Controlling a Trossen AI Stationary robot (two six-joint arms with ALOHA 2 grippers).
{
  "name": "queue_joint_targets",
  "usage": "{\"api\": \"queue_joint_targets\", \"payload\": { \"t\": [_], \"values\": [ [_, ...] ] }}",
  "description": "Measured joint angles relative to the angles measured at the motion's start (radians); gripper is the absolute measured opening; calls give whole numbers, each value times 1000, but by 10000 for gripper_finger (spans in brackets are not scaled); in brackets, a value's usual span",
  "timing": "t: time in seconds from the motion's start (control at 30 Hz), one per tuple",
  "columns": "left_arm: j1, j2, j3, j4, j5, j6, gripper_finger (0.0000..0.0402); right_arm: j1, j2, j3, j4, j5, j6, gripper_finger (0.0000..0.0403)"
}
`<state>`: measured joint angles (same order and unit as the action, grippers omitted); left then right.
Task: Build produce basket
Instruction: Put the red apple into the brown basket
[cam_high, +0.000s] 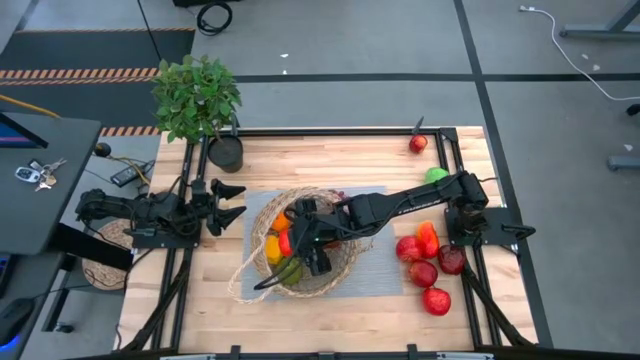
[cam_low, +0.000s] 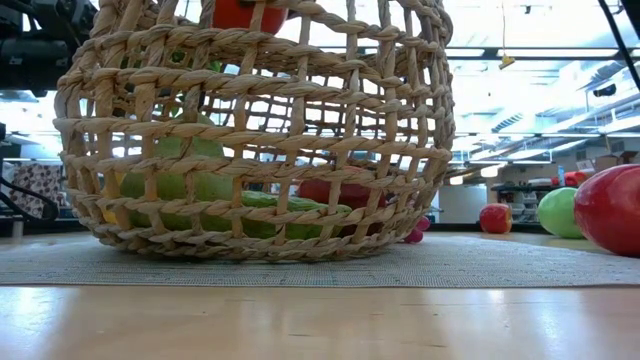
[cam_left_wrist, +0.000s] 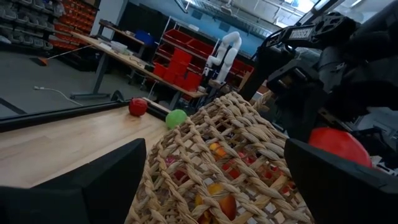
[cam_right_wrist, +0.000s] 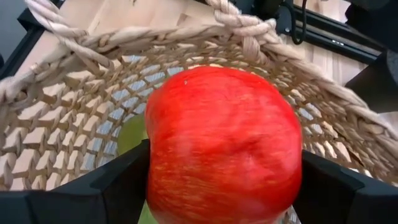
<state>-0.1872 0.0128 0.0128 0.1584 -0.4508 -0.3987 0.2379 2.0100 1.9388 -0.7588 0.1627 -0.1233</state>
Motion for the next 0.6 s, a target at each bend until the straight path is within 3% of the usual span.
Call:
{"api": "queue_joint_targets", "payload": {
  "t": [0.37,0.47,0.6],
  "values": [
    [0,0,0,0,0,0,389,-2,2,0,-64,1,-34,329],
    [0,0,0,0,0,0,389,-2,2,0,-97,10,-193,329],
    [0,0,0,0,0,0,389,3,2,0,-128,73,-546,329]
  ]
}}
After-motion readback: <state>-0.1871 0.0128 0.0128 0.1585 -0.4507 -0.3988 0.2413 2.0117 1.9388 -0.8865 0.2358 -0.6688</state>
